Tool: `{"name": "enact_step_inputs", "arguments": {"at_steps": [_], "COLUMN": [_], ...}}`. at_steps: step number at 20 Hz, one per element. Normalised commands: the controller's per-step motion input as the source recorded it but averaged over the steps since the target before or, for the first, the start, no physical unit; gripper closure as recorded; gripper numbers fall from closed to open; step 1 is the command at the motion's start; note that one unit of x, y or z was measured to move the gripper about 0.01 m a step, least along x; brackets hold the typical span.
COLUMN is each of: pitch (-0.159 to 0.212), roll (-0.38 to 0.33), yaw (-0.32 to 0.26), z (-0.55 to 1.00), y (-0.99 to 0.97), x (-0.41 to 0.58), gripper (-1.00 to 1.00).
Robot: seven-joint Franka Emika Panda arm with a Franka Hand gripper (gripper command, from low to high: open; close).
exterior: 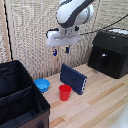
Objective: Discover the targeted book and set your gripper to the appropriate amplitude. Smoothly guide your gripper in the direction of the book and snatch it firmly. Search for the back section of the caddy. Move the held book towards the back section and lightly deposit it inside.
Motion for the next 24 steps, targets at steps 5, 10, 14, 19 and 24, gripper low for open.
{"name": "enact_step_inputs", "arguments": {"at_steps": [5,10,14,19,24], "pitch": [-0.013,0.000,0.000,0.000,0.000], "roll": [0.086,0.085,0.048,0.004,-0.006], "yaw": [0.032,0.045,0.078,0.098,0.029], "z": [-0.06,-0.08,-0.17,-0.29,-0.42], "y": [-0.67,-0.65,-0.49,-0.30,-0.13], "x": [0.010,0.000,0.000,0.001,0.000], "gripper": [-1.00,-1.00,-1.00,-1.00,-1.00]}}
